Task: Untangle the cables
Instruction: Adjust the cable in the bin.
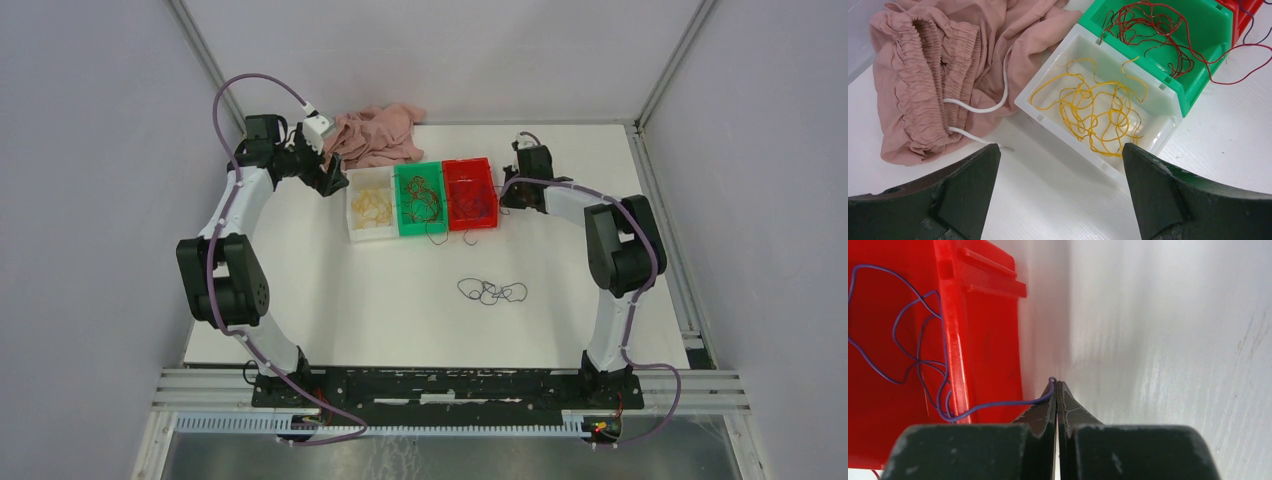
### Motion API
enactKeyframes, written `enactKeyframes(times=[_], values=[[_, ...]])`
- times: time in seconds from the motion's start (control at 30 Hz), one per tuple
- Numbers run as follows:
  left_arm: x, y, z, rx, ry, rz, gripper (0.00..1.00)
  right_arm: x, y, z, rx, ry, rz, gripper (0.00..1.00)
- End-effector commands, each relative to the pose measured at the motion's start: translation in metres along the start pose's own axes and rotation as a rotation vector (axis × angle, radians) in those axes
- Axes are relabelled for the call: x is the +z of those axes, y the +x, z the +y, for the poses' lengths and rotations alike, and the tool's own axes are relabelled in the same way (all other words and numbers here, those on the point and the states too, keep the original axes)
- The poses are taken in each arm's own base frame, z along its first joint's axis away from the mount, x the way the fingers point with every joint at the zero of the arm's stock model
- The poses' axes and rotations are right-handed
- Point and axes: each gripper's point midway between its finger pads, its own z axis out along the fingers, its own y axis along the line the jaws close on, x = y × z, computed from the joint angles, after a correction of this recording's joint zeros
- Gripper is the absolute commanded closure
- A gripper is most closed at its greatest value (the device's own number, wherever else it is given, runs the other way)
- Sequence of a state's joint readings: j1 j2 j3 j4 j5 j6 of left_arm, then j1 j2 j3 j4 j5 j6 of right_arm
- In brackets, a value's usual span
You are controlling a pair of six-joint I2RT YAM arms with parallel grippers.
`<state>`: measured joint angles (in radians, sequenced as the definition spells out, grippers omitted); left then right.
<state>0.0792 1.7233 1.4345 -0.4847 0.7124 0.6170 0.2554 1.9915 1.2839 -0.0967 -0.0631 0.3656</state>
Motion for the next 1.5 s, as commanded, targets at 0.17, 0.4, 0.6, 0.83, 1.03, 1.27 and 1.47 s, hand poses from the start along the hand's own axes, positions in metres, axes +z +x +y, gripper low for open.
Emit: enactKeyframes(times=[0.17,0.4,0.6,0.83,1.03,1.27,1.47], values=[[-0.019,-0.035,-0.003,0.039,-0.019,-0.09,0.01,-0.045,-0.055,0.005,0.025,0.015,-0.21,1.0],[-0.021,-0.036,-0.005,0.043,-0.017,-0.095,0.0,-0.058,-0.072,0.016,-0.011,-0.028,-0.236,0.66],[-0.02,-0.035,-0.005,0.043,-0.016,-0.096,0.0,-0.046,-0.051,0.011,0.01,-0.045,-0.204,0.45],[-0.021,-0.035,-0.005,0.043,-0.017,-0.095,0.0,-0.032,-0.038,0.01,0.013,-0.063,-0.176,0.43],[-0.022,-0.037,-0.004,0.044,-0.021,-0.097,0.0,-0.018,-0.041,0.01,-0.004,-0.071,-0.185,0.47],[-0.022,-0.039,-0.007,0.032,-0.007,-0.105,0.0,-0.001,-0.046,0.018,-0.032,-0.082,-0.237,0.48],[-0.02,-0.034,-0.008,0.034,0.003,-0.093,0.0,0.0,-0.052,0.037,-0.074,-0.163,-0.328,0.57]])
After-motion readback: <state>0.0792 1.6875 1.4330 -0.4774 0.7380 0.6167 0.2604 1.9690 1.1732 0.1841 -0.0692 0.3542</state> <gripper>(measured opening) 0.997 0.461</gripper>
